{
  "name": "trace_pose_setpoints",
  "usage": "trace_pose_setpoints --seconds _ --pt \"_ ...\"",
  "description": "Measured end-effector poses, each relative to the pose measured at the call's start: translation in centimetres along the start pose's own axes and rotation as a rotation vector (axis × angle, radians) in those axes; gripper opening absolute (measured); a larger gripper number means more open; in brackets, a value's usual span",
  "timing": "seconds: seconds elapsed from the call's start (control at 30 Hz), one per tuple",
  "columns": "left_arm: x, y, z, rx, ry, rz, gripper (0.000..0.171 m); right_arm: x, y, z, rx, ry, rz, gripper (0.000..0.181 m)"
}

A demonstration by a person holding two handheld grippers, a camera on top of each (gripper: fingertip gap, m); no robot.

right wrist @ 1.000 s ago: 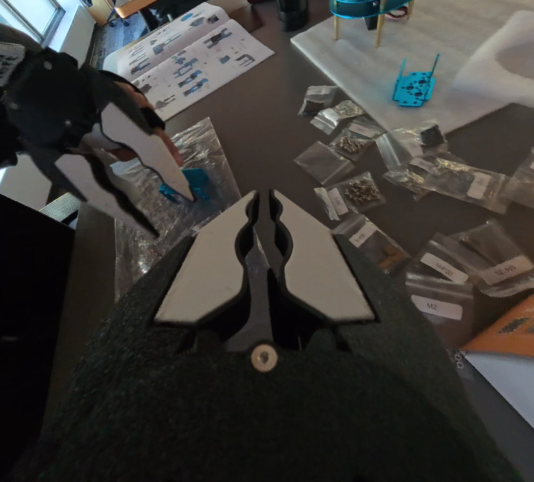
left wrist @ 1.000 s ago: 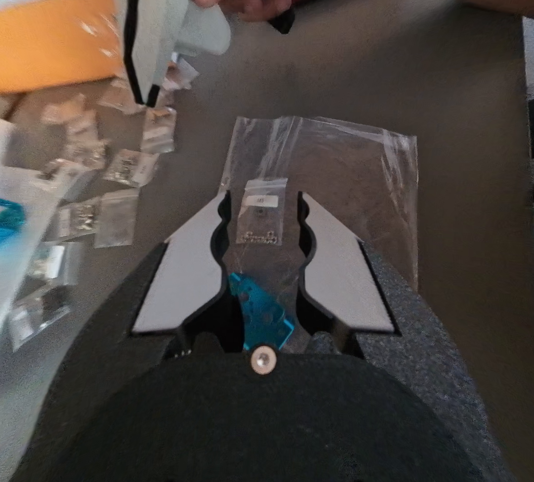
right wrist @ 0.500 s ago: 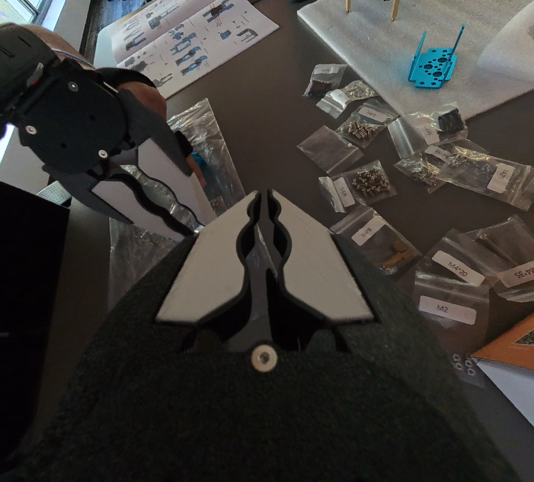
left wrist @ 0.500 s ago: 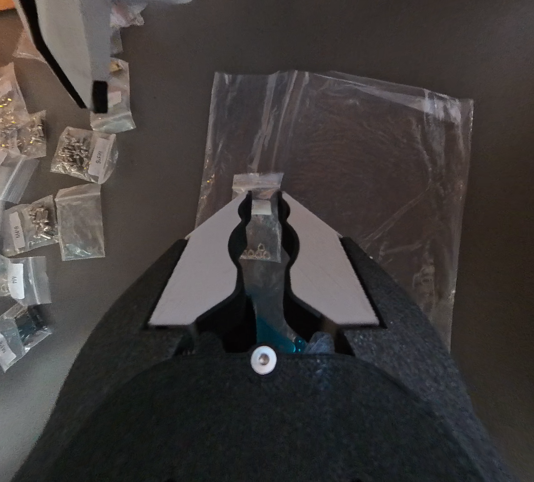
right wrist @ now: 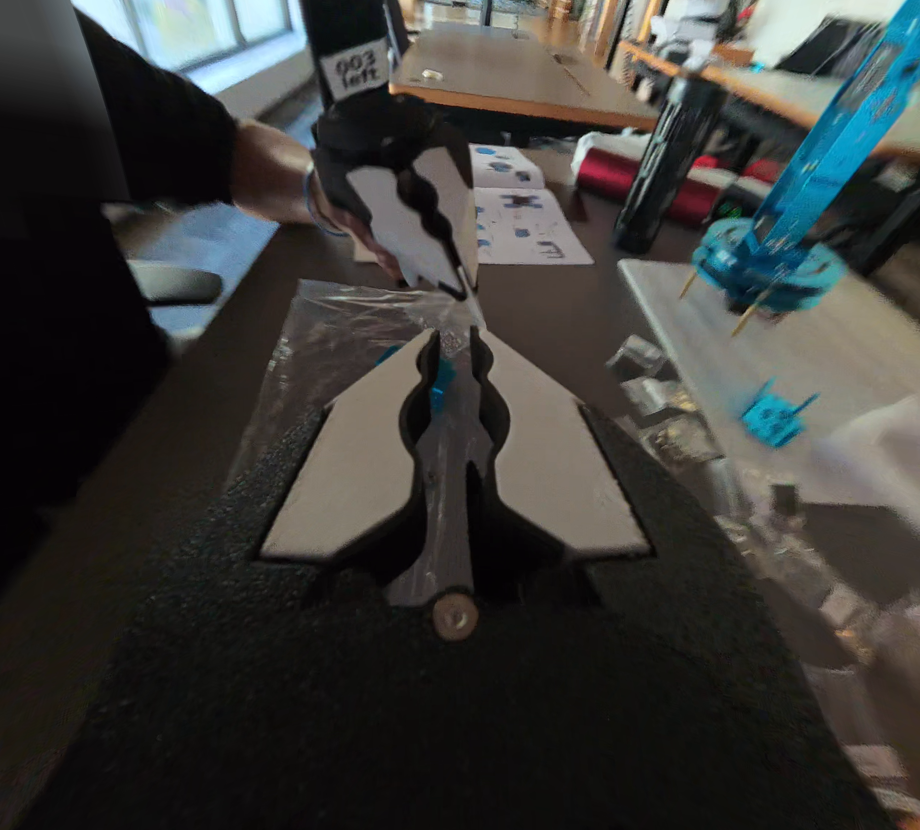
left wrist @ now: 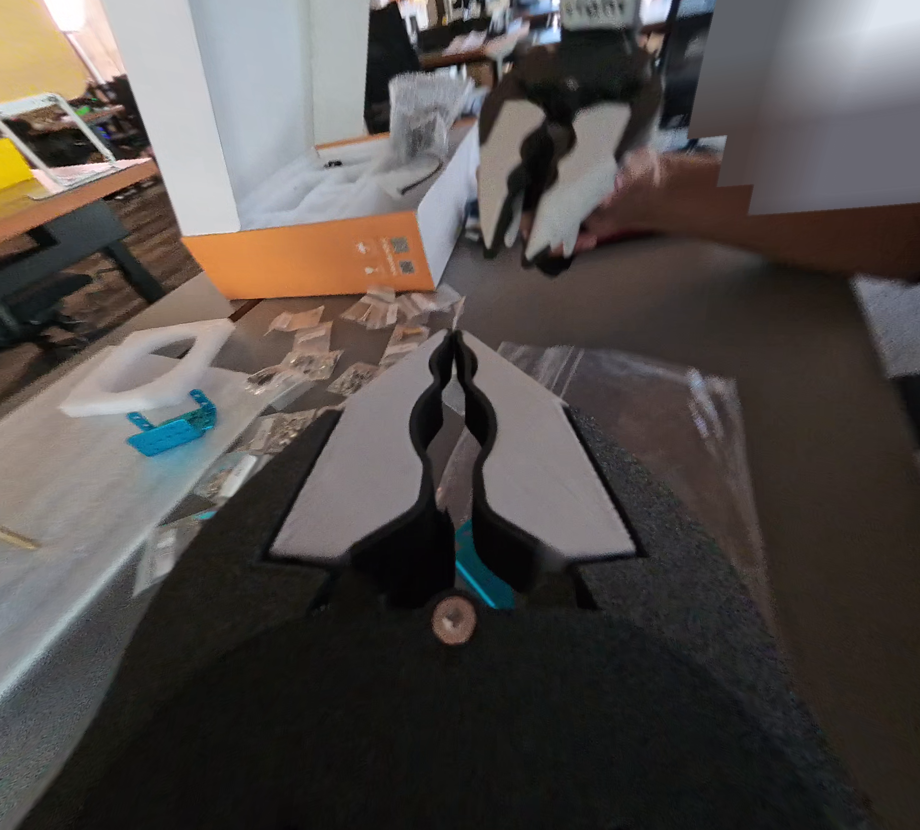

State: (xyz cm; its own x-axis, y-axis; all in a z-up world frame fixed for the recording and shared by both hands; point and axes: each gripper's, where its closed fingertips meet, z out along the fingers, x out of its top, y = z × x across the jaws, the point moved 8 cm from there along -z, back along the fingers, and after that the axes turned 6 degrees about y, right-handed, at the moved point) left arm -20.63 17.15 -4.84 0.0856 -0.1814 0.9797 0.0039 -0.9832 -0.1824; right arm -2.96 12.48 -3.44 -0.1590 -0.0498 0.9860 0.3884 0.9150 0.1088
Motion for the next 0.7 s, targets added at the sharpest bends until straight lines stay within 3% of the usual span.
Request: trace_pose_setpoints --seconds 0.07,0.17,0.7 --pt "0.4 -0.2 -0.7 -0.06 0.07 -0.098 0.0 0.5 -1.4 1.1 -0.046 -0.005 -0.132 0.013" --pt "0.7 -0.1 -1.2 -0.131 0.124 -0.176 0.0 1.0 -2.6 2.3 -0.06 0.007 -0.179 0.023" --pt "0.5 0.9 -1.0 -0.19 0.105 -0.191 0.0 1.1 -3.3 3.1 -0.065 0.004 -0.212 0.014"
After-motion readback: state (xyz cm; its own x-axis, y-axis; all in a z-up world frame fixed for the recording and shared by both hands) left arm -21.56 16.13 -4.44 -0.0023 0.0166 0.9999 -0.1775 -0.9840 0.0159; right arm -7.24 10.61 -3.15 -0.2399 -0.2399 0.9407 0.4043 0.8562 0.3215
